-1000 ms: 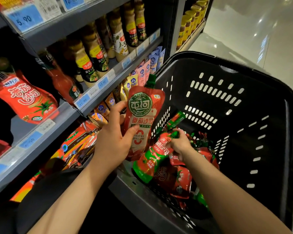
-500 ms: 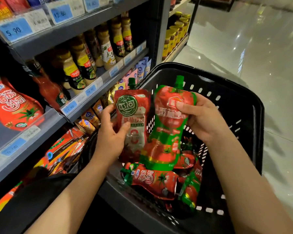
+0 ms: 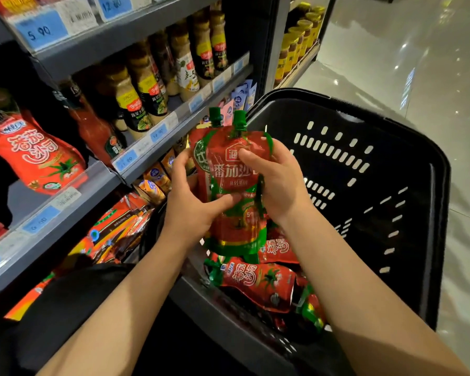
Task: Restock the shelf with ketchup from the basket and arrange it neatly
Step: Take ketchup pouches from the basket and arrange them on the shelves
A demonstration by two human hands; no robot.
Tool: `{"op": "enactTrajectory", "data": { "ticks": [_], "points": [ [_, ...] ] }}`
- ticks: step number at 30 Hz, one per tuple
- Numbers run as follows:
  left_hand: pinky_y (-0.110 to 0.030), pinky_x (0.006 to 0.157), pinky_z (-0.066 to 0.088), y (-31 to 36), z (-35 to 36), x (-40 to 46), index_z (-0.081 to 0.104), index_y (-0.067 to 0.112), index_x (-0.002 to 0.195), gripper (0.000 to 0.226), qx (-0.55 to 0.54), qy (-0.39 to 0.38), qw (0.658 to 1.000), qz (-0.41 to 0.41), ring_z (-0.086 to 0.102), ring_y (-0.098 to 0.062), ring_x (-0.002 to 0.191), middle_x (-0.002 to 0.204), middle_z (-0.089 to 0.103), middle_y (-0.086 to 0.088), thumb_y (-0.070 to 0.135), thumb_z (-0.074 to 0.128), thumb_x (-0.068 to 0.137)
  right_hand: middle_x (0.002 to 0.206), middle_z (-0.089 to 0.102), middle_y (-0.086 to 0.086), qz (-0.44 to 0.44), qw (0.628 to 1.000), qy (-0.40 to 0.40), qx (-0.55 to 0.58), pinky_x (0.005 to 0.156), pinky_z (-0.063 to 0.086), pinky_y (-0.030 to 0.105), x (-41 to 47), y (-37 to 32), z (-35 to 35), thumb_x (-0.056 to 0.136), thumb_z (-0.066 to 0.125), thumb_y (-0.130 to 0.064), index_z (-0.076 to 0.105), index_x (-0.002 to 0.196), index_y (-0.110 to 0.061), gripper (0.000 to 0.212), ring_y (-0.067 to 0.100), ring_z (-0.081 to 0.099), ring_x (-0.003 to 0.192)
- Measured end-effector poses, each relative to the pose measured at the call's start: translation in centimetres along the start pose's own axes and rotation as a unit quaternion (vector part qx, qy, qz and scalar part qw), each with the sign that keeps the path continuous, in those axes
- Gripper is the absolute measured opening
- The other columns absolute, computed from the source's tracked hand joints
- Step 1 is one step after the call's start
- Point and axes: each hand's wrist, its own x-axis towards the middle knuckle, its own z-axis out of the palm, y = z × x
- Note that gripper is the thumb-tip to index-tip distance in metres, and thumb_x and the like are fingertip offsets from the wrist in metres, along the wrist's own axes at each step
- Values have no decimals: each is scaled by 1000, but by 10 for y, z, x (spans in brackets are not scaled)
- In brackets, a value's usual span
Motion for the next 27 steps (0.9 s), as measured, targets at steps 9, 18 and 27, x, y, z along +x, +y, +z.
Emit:
{"op": "enactTrajectory", "data": {
  "ticks": [9,18,27],
  "points": [
    [-24,94,46,-9,-1,2,31,28,141,93,82,56,993,57,47,23,104,114,39,45,31,86,66,133,51,6,176,753,-130,-621,96,45,36,33,88,-124,85,65,-24,47,134,-24,52,24,51,118],
    [0,81,40,-15,-3,1,31,29,139,89,110,79,986,96,41,33,97,105,32,60,30,85,69,147,35,4,237,562,-172,-773,112,15,53,32,119,-131,80,64,-51,34,142,-24,73,27,33,136],
    [-14,87,43,-13,-4,0,28,39,136,87,113,89,985,94,42,30,101,110,31,60,44,78,65,148,31,7,274,525,-180,-786,112,28,47,37,119,-143,66,65,-72,34,144,-30,94,31,29,136]
  ]
}}
